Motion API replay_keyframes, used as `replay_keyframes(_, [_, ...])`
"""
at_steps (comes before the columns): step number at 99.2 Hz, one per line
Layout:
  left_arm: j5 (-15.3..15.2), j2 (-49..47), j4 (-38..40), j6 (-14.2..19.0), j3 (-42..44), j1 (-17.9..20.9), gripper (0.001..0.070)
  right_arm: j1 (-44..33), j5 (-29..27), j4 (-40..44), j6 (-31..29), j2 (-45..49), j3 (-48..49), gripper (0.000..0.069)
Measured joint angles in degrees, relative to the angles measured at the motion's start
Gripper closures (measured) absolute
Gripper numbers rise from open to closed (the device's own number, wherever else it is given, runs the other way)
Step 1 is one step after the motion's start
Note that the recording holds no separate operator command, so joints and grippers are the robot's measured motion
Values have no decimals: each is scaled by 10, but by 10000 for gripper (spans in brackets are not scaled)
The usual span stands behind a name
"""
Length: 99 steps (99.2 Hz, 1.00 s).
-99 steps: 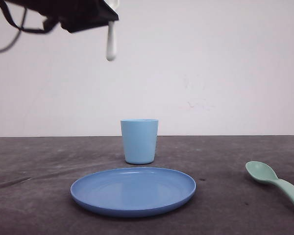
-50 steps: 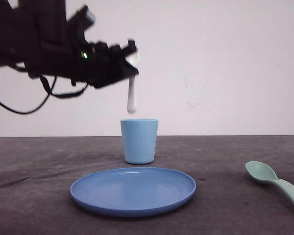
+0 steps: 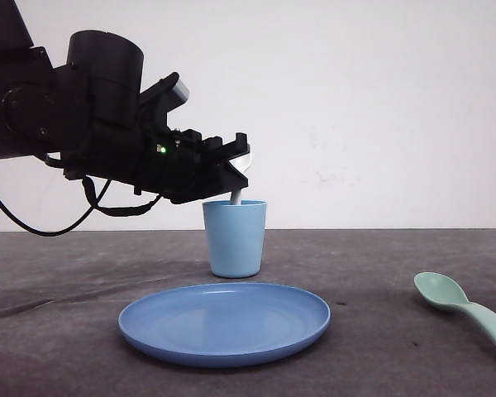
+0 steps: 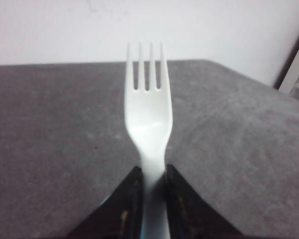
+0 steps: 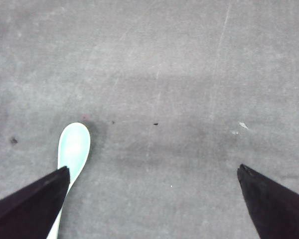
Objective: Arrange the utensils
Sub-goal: 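Lower the fork into the cup and open the left gripper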
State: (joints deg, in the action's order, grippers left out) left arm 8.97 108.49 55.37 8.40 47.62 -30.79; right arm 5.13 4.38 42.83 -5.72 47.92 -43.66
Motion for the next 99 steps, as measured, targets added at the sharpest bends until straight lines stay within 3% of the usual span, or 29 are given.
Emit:
replay_keyframes(17, [0, 0, 0, -1, 0, 0, 659, 0, 0, 0, 0, 0, 0, 11])
replay_keyframes(38, [0, 0, 2, -1, 0, 0, 526, 0, 0, 0, 0, 0, 0, 11])
replay_keyframes(59, [0, -21, -18, 7, 0, 0, 511, 0, 15, 0, 0, 0, 0, 11])
replay_keyframes(79, [0, -120, -131, 14, 0, 2, 511, 0, 72, 0, 0, 18, 0, 11])
replay_keyframes(99, [0, -227, -326, 15, 0, 29, 511, 0, 133, -4, 0, 76, 0, 11])
